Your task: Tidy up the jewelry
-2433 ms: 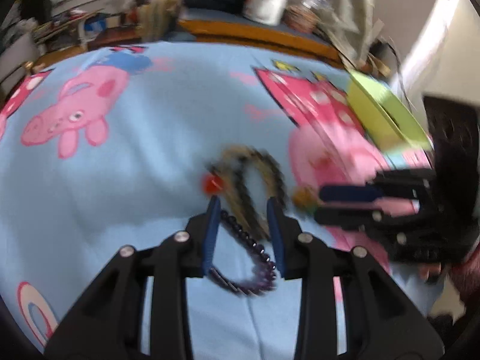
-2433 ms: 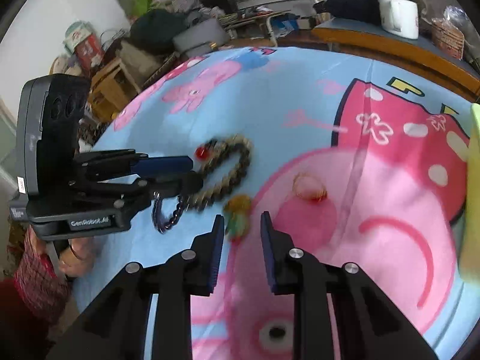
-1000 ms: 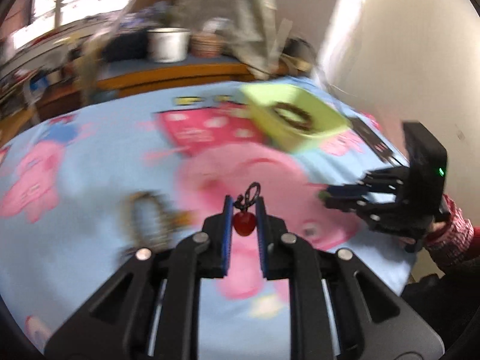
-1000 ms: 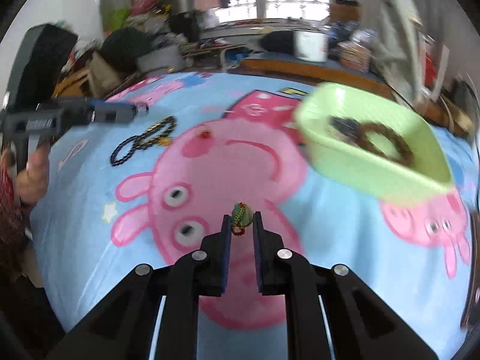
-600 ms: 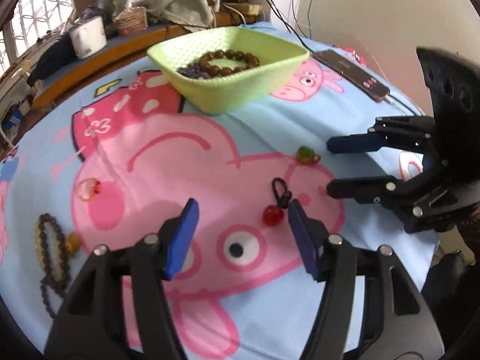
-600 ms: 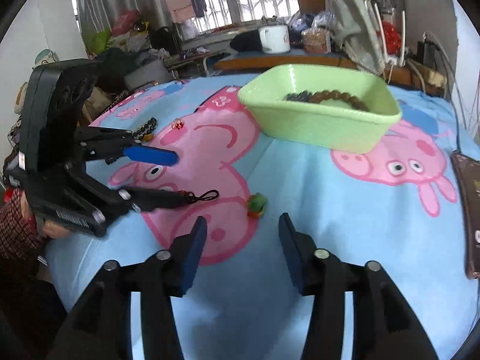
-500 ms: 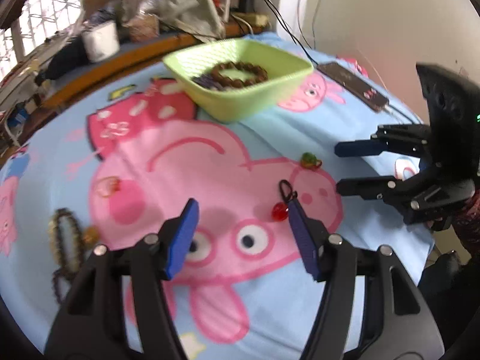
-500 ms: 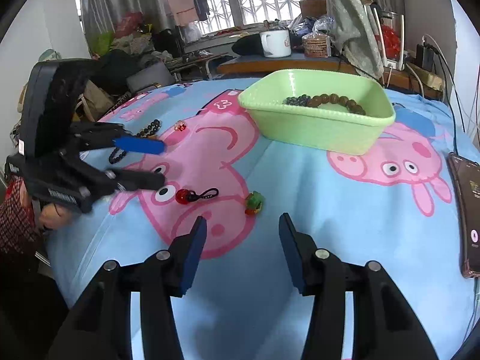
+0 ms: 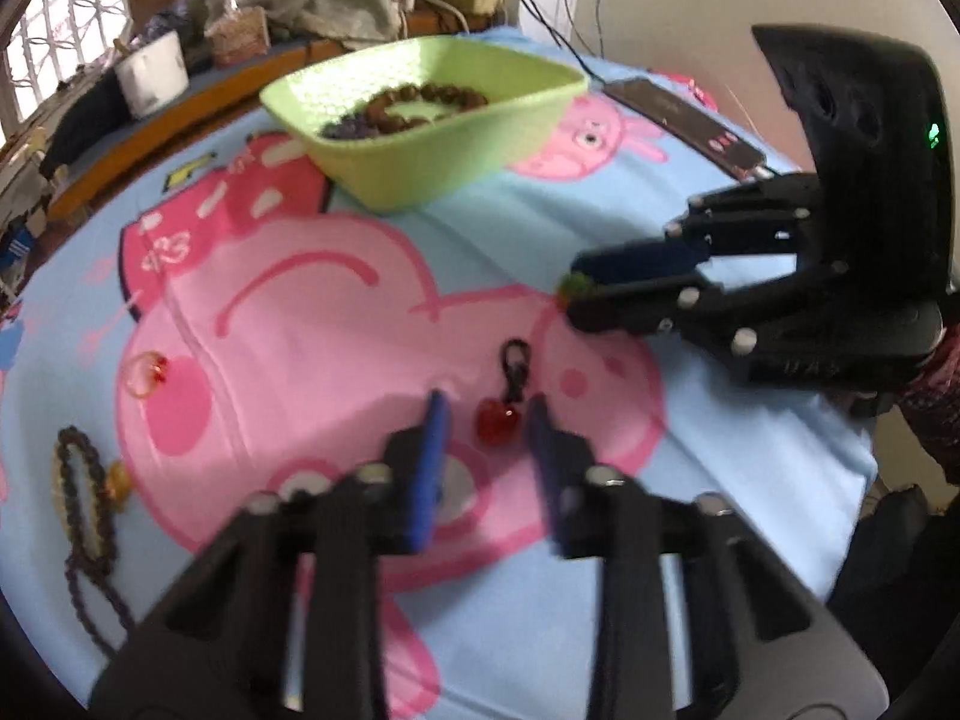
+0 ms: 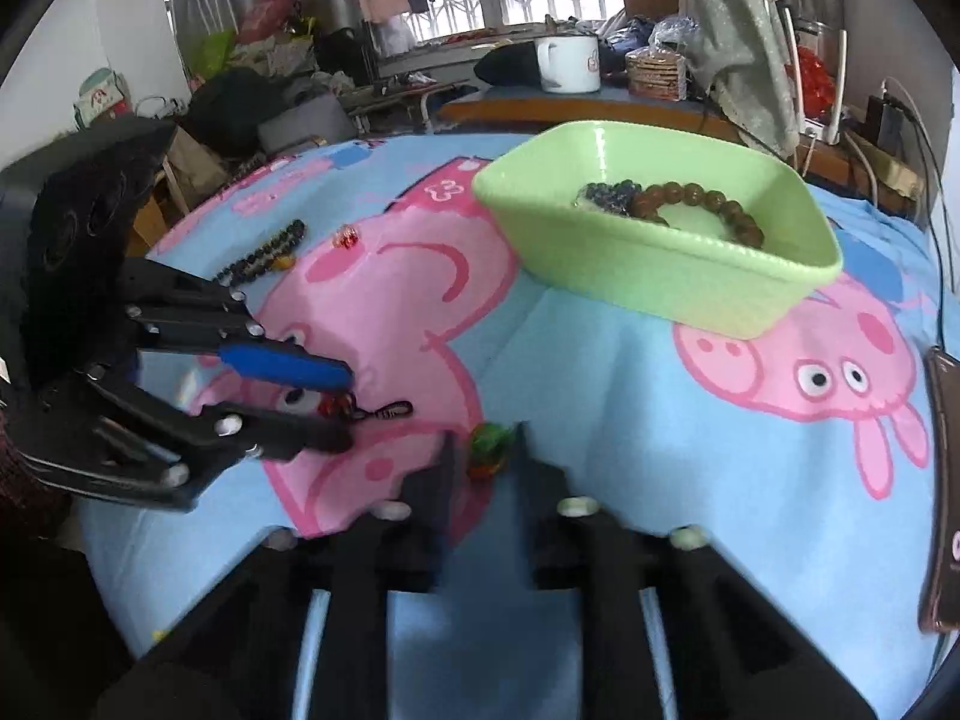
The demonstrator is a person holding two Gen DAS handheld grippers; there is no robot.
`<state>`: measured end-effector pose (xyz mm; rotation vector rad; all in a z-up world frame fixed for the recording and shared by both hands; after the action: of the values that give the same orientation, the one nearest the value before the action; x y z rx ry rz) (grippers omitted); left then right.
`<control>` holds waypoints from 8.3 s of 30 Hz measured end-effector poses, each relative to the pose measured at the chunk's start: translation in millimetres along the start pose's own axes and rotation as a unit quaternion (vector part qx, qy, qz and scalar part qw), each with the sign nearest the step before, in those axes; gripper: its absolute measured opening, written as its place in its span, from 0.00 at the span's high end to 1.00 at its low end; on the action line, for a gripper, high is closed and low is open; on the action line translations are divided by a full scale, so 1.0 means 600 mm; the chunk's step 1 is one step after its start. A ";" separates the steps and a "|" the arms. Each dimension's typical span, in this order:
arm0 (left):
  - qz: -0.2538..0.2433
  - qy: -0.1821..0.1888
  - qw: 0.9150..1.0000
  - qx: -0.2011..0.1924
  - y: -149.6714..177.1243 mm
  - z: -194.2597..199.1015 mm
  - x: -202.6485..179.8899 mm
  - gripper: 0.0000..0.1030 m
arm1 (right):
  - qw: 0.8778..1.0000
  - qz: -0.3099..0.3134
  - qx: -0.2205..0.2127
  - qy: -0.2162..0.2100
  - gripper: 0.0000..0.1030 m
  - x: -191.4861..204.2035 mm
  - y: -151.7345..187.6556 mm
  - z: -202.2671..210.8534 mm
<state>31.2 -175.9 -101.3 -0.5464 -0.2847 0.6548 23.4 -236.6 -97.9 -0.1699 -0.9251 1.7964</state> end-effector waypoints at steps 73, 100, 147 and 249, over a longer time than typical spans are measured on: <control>0.079 -0.106 0.991 -0.006 0.071 0.039 0.251 0.91 | 0.995 0.068 0.051 -0.046 1.00 0.109 -0.126 -0.169; -0.006 0.018 1.000 -0.019 -0.029 0.019 -0.027 0.69 | 0.999 0.013 -0.030 0.042 0.84 -0.007 0.043 0.072; 0.079 0.043 0.996 -0.013 -0.240 -0.066 0.083 0.48 | 0.977 -0.145 -0.152 -0.050 0.95 -0.155 -0.149 0.066; 0.107 0.080 0.989 -0.069 -0.142 0.127 0.080 0.93 | 0.968 -0.184 -0.157 -0.068 0.82 -0.030 -0.016 0.118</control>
<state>78.2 -171.6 13.3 -0.7652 -0.1203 0.7977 1.8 -286.3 -47.9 -0.0684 -1.2504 1.3244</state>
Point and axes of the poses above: each gripper's, at about its wrist camera, not at the fingertips, and z roughly against the way its jaws point, x to its left, y to its underside, the point moved 10 cm from there along -z, roughly the way its jaws point, and after that the axes turned 10 degrees about -y, right-handed, at the moved point
